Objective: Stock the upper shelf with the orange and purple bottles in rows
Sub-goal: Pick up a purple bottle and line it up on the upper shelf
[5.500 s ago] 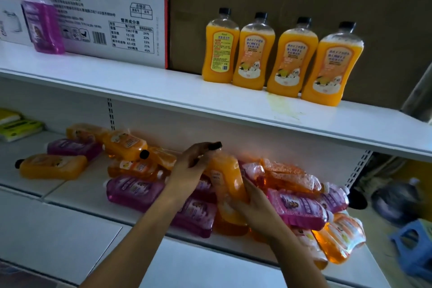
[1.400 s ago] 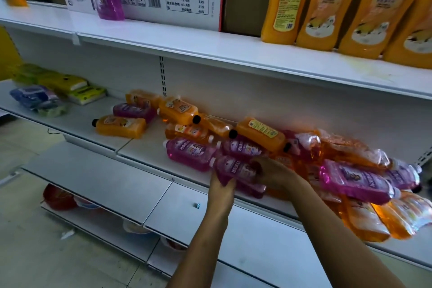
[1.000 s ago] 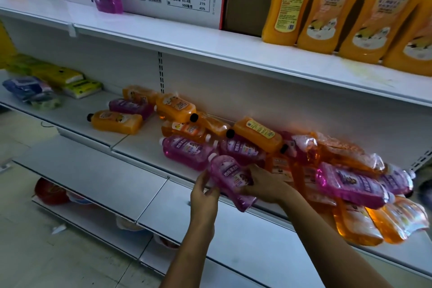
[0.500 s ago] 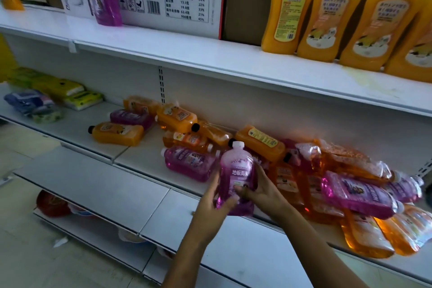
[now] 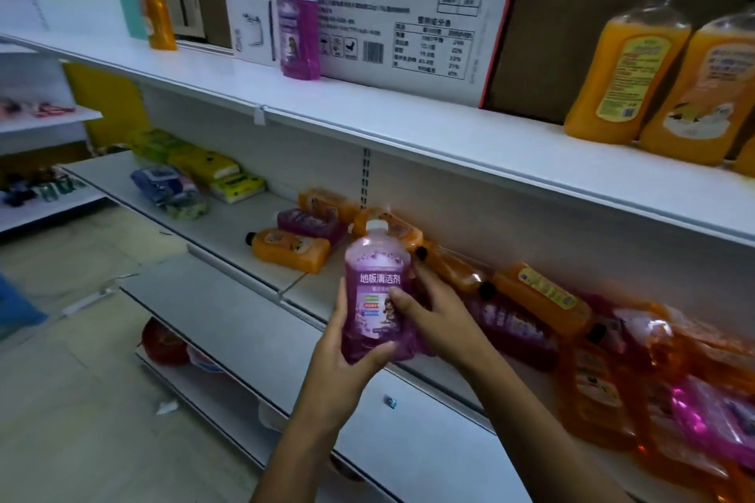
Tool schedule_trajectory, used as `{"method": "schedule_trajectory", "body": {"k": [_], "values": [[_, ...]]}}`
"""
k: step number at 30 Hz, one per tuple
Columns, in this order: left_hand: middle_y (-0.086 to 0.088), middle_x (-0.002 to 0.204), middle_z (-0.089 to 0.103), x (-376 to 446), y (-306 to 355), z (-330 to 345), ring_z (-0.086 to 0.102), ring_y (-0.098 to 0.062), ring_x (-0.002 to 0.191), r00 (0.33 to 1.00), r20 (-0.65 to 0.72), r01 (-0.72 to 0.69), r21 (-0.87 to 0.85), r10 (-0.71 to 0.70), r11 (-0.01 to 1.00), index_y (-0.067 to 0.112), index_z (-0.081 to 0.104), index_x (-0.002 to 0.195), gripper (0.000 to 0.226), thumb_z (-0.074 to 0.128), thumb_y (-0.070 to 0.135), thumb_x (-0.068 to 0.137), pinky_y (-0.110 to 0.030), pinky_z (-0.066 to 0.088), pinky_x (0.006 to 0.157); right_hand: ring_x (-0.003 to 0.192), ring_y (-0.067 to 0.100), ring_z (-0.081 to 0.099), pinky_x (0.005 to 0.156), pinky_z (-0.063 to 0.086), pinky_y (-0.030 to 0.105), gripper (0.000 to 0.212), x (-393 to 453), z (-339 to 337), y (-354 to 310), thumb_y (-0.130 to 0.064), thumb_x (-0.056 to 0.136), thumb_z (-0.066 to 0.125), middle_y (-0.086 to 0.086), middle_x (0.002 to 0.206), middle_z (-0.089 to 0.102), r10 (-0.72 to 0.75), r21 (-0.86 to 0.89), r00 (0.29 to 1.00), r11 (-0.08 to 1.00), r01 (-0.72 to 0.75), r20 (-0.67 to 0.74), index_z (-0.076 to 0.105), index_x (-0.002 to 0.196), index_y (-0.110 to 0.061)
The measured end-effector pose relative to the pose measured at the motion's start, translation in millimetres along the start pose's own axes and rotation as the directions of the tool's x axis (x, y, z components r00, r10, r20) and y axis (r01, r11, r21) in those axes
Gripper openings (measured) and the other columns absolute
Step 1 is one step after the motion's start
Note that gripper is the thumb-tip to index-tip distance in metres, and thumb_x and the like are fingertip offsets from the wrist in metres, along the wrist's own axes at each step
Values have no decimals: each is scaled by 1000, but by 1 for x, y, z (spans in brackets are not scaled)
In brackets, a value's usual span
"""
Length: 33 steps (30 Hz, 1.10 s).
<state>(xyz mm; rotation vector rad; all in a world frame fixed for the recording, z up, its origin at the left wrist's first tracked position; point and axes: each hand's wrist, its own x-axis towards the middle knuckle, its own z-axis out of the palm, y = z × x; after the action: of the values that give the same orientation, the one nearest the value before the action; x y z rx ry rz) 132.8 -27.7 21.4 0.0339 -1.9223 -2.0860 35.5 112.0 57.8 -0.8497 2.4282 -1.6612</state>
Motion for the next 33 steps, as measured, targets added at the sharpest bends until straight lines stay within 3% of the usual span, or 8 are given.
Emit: {"method": "schedule_trajectory", "body": {"k": [4, 7, 15, 18, 20, 23, 29, 33], "values": [[15, 137, 57, 4, 13, -46, 60, -12, 122, 996, -91, -13, -16, 12, 1000, 56, 32, 145, 91, 83, 43, 71, -35, 56, 95, 112, -13, 56, 85, 52, 11, 59, 30, 39, -34, -55, 87, 63, -40, 123, 52, -54, -22, 996, 998, 56, 76, 34, 138, -55], [19, 134, 58, 7, 20, -82, 60, -8, 121, 983, -169, -73, -23, 68, 997, 55, 31, 146, 93, 86, 41, 72, -30, 57, 90, 115, -1, 59, 87, 58, 22, 66, 51, 67, -63, -48, 89, 68, -20, 134, 53, -96, 0, 987, 995, 97, 126, 33, 144, -44], [19, 135, 58, 33, 68, -168, 59, -8, 123, 942, -197, -281, -27, 271, 959, 51, 28, 149, 90, 78, 28, 79, -22, 54, 88, 121, 11, 58, 93, 58, 34, 82, 104, 126, -150, -38, 88, 68, -8, 148, 44, -289, -49, 943, 952, 301, 167, 17, 152, -46], [19, 138, 56, 48, 94, -195, 57, -8, 126, 930, -140, -343, 6, 341, 939, 47, 24, 152, 90, 76, 25, 82, -25, 53, 92, 118, 13, 60, 87, 61, 39, 92, 118, 134, -180, -39, 83, 73, -11, 149, 36, -373, -45, 916, 923, 383, 149, 11, 149, -58], [21, 138, 55, 59, 114, -209, 56, -7, 126, 920, -74, -381, 44, 384, 923, 46, 21, 153, 92, 75, 28, 81, -27, 53, 94, 124, 18, 58, 87, 60, 45, 93, 125, 133, -197, -43, 78, 74, -3, 154, 33, -422, -35, 900, 903, 428, 114, 16, 150, -53], [25, 137, 54, 77, 145, -225, 57, -4, 125, 902, 107, -427, 85, 418, 900, 52, 19, 151, 91, 74, 25, 83, -26, 53, 94, 142, 24, 40, 90, 59, 40, 95, 134, 121, -219, -37, 76, 78, -13, 162, 14, -539, -138, 841, 830, 541, 55, 22, 154, -39], [27, 128, 56, 122, 192, -214, 60, 7, 113, 856, 320, -466, 139, 405, 874, 48, 8, 154, 97, 69, 11, 90, -9, 51, 80, 115, 16, 65, 78, 61, 29, 97, 144, 86, -254, -17, 73, 78, 5, 146, 36, -479, -132, 877, 872, 471, -34, 21, 147, -45], [6, 148, 45, 161, 221, -194, 55, 2, 122, 812, 461, -528, 315, 359, 789, 41, -18, 153, 107, 67, 18, 92, -20, 45, 103, 117, 16, 61, 82, 59, 21, 95, 160, 66, -267, -4, 78, 80, 10, 145, 35, -531, -334, 839, 816, 471, -116, 24, 152, -25]]}}
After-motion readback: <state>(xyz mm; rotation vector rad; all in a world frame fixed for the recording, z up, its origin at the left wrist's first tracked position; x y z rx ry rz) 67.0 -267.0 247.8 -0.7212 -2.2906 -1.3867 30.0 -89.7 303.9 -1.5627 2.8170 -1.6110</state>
